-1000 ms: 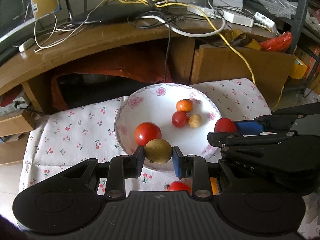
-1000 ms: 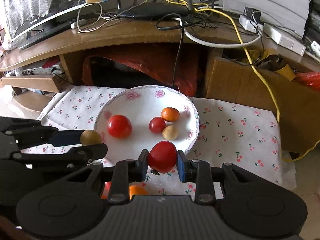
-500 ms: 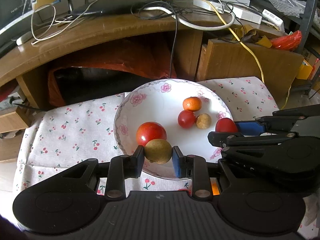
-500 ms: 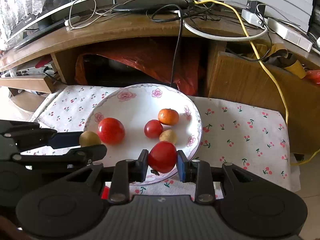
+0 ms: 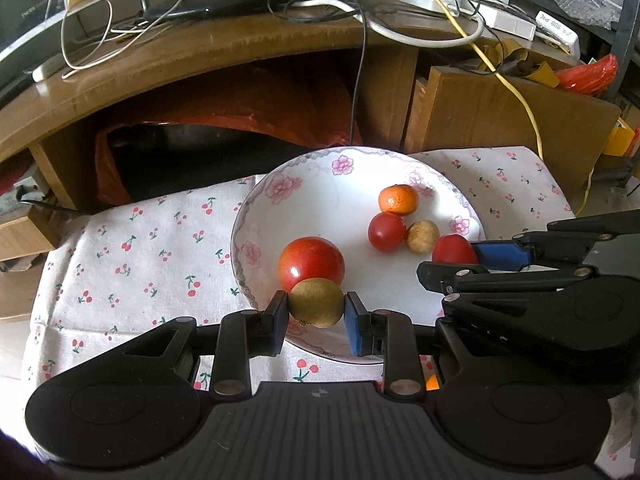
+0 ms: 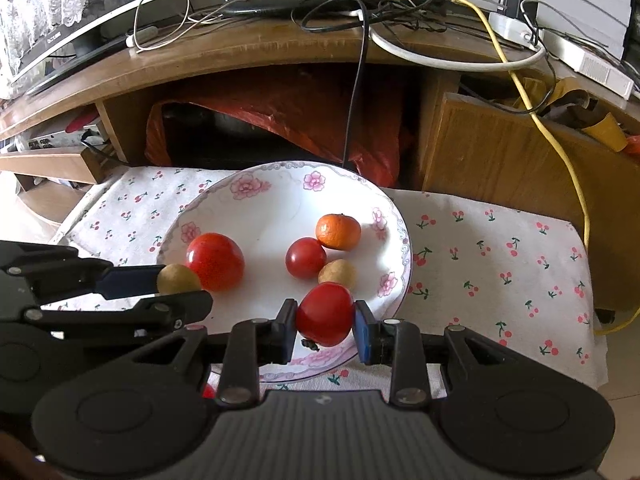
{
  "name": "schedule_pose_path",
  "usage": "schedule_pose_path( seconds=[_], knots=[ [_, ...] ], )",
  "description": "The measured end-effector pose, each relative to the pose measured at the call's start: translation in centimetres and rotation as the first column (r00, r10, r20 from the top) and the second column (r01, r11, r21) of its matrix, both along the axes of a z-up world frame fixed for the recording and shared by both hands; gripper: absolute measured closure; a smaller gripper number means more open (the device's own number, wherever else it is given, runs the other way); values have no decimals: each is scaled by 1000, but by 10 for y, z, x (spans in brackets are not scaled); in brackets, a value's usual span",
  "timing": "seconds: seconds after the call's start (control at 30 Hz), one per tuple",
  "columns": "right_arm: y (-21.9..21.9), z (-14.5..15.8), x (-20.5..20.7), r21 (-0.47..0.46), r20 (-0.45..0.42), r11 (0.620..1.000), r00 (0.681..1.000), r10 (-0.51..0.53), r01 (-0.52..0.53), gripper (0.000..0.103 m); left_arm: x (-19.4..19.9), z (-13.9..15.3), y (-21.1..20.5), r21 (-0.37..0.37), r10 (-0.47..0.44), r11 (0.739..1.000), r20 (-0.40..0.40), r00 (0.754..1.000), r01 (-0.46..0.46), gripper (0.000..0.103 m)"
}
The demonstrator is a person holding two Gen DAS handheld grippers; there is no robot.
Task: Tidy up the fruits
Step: 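Lower both fruits into the white bowl and open both grippers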
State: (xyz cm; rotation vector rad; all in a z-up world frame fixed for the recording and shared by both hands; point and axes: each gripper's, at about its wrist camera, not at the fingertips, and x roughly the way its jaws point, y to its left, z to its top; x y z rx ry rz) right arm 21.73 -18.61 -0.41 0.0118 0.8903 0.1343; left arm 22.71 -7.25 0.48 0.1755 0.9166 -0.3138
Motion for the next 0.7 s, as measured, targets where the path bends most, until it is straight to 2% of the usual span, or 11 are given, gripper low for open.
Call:
schedule_pose_path(
  seconds=[0.7],
  knots=[
    [1,-5,5,13,11,1000,1000,-18,17,71,4,-3,1,5,14,1000,0,1000,-14,64]
  ],
)
